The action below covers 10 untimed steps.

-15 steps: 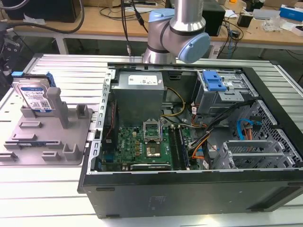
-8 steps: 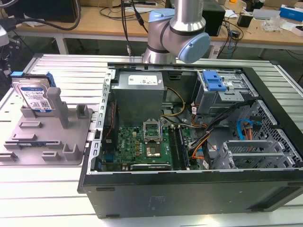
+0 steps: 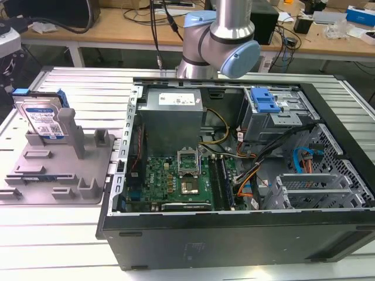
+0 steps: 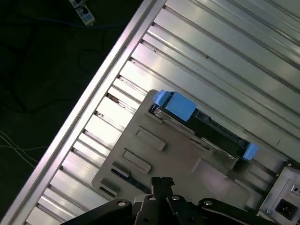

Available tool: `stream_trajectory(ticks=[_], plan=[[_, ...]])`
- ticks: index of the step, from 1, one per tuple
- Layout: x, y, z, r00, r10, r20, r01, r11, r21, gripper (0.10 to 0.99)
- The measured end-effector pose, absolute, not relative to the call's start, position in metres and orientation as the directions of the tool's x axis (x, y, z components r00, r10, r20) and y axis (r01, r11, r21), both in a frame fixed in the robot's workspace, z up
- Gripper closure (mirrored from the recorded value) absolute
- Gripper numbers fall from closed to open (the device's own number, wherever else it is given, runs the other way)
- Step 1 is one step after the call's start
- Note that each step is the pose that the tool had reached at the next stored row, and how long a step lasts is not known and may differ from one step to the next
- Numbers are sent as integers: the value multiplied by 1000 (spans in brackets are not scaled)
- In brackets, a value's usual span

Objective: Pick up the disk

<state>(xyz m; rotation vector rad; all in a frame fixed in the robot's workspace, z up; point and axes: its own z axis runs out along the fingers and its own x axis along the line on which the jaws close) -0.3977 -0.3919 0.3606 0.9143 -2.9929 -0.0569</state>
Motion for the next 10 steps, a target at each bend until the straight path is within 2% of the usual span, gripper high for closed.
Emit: stream_trajectory(ticks=[10], plan=[[-398,-392,361,-685,-729,0,-728,684,38,980]])
